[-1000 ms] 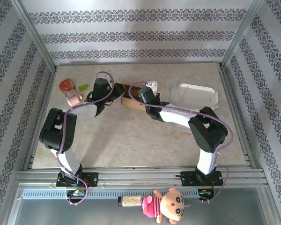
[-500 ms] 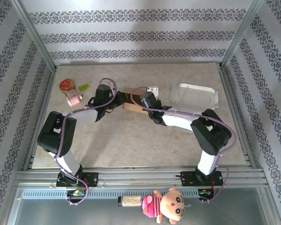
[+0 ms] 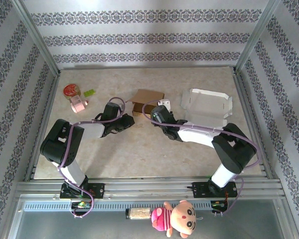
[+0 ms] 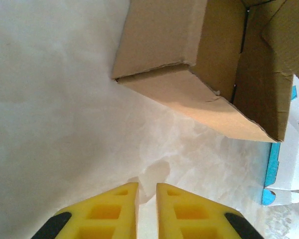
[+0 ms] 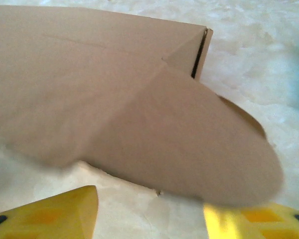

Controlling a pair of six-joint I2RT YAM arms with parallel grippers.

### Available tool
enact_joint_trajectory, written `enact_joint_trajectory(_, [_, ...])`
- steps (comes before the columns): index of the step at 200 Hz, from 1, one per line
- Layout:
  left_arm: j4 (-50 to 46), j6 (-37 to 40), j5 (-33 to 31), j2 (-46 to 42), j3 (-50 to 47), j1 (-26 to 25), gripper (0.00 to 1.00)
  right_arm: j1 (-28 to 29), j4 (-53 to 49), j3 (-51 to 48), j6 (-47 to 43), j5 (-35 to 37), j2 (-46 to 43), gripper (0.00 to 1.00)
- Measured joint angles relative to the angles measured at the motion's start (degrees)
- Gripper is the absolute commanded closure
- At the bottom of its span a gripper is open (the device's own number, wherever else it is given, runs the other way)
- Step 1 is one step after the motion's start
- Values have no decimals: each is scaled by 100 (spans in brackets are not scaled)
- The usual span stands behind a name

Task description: Fold the paper box

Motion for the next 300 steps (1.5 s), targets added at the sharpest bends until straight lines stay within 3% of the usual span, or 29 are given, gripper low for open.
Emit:
enact_joint_trajectory(38, [-138, -20, -17, -560, -197, -7, 78, 72, -225, -413, 2, -114, -691, 35])
enact_joint_trajectory(69, [-992, 81, -378, -2131, -382, -11, 74, 79, -470, -581, 48, -378, -1965, 31])
enact_joint_trajectory(87, [-1720, 402, -750, -3036, 68, -15, 69, -162, -713, -361, 262, -691, -2527, 31])
enact_joint_trajectory(103, [-2308, 721, -1049, -3176, 901, 2, 62, -664, -1161, 251, 612, -1187, -2494, 32])
enact_joint_trajectory(132, [-3185, 1235, -1150, -2138, 2852, 177, 47, -1576, -2118, 1904, 1217, -2129, -1550, 31])
enact_joint_trajectory(158, [-3915, 1471, -745, -527, 4330, 442, 37, -1779, -2894, 3097, 1340, -2608, -520, 29])
enact_joint_trajectory(182, [-4350, 1484, -44, 684, 4968, 643, 29, -1777, -3475, 3705, 1342, -3003, 334, 27])
enact_joint_trajectory(207, [-4607, 1460, 422, 1325, 4992, 737, 26, -1777, -3836, 3851, 1405, -3335, 986, 27])
enact_joint_trajectory(228, [-4503, 1281, 872, 1429, 4769, 754, 30, -1777, -3982, 3851, 1515, -3541, 1307, 34])
enact_joint_trajectory(263, [-3847, 896, 1451, 1425, 4153, 754, 55, -1775, -3985, 3851, 1657, -3674, 1423, 50])
enact_joint_trajectory(300, [-3464, 697, 1731, 1425, 3709, 752, 60, -1775, -3884, 3851, 1676, -3731, 1506, 56])
